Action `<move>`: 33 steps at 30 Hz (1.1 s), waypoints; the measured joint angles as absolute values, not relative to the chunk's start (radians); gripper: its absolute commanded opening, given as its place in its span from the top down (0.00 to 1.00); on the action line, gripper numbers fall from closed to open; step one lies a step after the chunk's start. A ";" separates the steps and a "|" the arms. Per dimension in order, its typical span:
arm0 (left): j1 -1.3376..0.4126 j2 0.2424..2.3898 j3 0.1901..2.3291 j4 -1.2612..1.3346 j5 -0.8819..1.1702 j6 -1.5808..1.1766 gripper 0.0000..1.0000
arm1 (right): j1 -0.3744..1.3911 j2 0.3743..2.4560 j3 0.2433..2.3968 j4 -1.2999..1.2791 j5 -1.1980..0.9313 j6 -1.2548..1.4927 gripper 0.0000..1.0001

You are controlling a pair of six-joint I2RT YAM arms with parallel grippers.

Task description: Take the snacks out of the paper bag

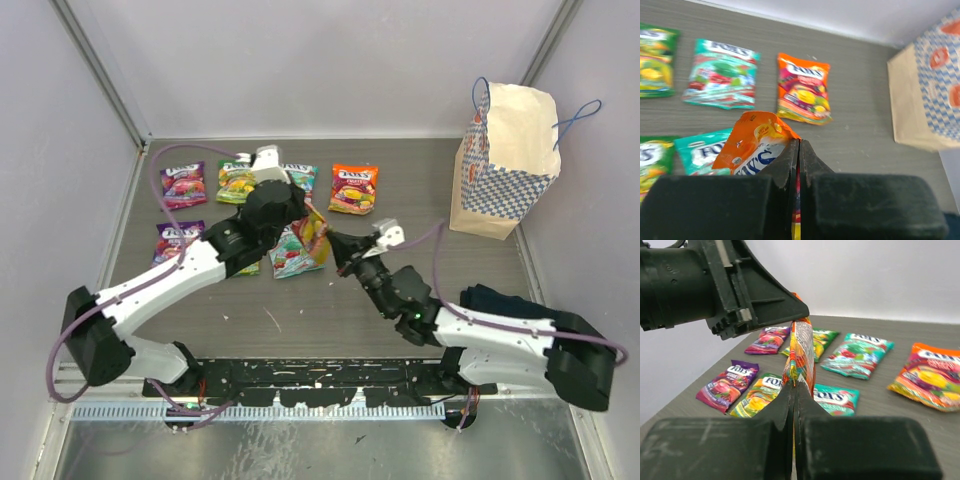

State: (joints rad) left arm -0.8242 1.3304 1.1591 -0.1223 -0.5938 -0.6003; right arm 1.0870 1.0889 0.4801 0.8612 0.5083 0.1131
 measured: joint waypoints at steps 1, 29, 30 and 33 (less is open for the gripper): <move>-0.828 1.349 1.170 -0.114 -0.570 -0.592 1.00 | 1.067 1.049 0.458 0.839 0.510 0.142 0.99; -0.820 1.870 1.469 -0.058 -0.106 -0.468 0.02 | 0.757 0.624 0.156 0.289 0.400 0.631 0.99; -0.815 1.850 1.462 -0.075 -0.099 -0.447 0.02 | 0.757 0.607 0.154 0.274 0.403 0.632 0.99; -0.775 1.750 1.434 -0.138 -0.063 -0.393 0.02 | 0.757 0.564 0.149 0.230 0.419 0.637 0.99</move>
State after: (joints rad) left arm -0.7753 1.7504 1.4338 -0.1383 -0.0628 -0.3927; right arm 0.7570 0.5644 0.1493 0.2298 0.4194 0.6369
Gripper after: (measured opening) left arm 0.977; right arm 0.030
